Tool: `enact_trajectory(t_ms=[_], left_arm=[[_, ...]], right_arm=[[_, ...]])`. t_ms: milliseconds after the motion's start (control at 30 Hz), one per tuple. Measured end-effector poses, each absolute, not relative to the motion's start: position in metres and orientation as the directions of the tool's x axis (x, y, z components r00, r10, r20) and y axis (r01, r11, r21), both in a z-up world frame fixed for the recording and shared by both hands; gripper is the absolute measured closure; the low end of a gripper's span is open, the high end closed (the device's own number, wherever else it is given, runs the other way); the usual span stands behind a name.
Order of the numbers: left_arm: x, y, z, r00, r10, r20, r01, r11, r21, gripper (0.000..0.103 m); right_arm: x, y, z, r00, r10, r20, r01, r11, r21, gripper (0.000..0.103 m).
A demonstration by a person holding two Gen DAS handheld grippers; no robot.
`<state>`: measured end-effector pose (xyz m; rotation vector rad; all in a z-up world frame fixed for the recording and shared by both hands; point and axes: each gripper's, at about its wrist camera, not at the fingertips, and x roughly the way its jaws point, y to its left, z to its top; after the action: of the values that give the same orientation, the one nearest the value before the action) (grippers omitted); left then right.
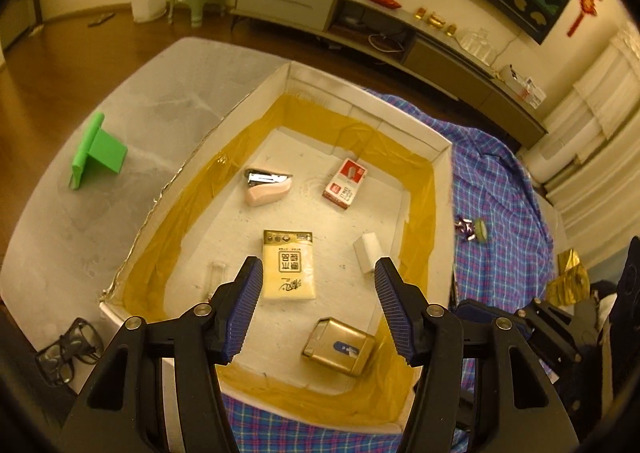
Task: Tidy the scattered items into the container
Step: 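Move both open tools back to the cloth, then grasp the black marker with right tool while left tool grasps pink binder clip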
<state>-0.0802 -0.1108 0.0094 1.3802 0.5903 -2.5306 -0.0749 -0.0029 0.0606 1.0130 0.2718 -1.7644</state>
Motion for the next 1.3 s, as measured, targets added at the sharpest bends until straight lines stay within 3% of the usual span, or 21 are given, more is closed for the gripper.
enact_trajectory(t_ms=[267, 500, 700, 900, 967, 1200, 1300], left_arm=[[-0.056, -0.058, 0.034, -0.641, -0.002, -0.768, 0.225, -0.957, -0.186, 0.042], [-0.04, 0.012, 0.045, -0.698, 0.057, -0.714, 0.027, -0.994, -0.105, 0.042], [-0.049, 0.067, 0.034, -0.672, 0.139, -0.727, -0.104, -0.99, -0.094, 0.042], [-0.067, 0.079, 0.011, -0.644, 0.095, -0.759, -0.076, -0.995, -0.06, 0.042], [-0.069, 0.079, 0.005, -0.641, 0.088, -0.762, -0.072, -0.996, -0.055, 0.042], [-0.082, 0.08, -0.013, -0.621, 0.104, -0.777, -0.066, -0.995, -0.08, 0.042], [-0.094, 0.083, -0.023, -0.606, 0.111, -0.787, -0.072, -0.994, -0.085, 0.042]], right_arm=[[-0.083, 0.066, 0.074, -0.154, -0.766, -0.624, 0.807, -0.462, 0.368, 0.04], [-0.126, 0.138, 0.071, -0.264, -0.77, -0.581, 0.69, -0.571, 0.444, 0.04], [-0.159, 0.178, 0.047, -0.325, -0.715, -0.619, 0.584, -0.666, 0.464, 0.04], [-0.163, 0.164, -0.001, -0.289, -0.625, -0.725, 0.618, -0.7, 0.357, 0.041], [-0.165, 0.149, -0.02, -0.272, -0.574, -0.772, 0.66, -0.696, 0.284, 0.049], [-0.175, 0.113, -0.063, -0.275, -0.472, -0.838, 0.746, -0.655, 0.124, 0.052], [-0.182, 0.11, -0.076, -0.294, -0.441, -0.848, 0.742, -0.665, 0.089, 0.078]])
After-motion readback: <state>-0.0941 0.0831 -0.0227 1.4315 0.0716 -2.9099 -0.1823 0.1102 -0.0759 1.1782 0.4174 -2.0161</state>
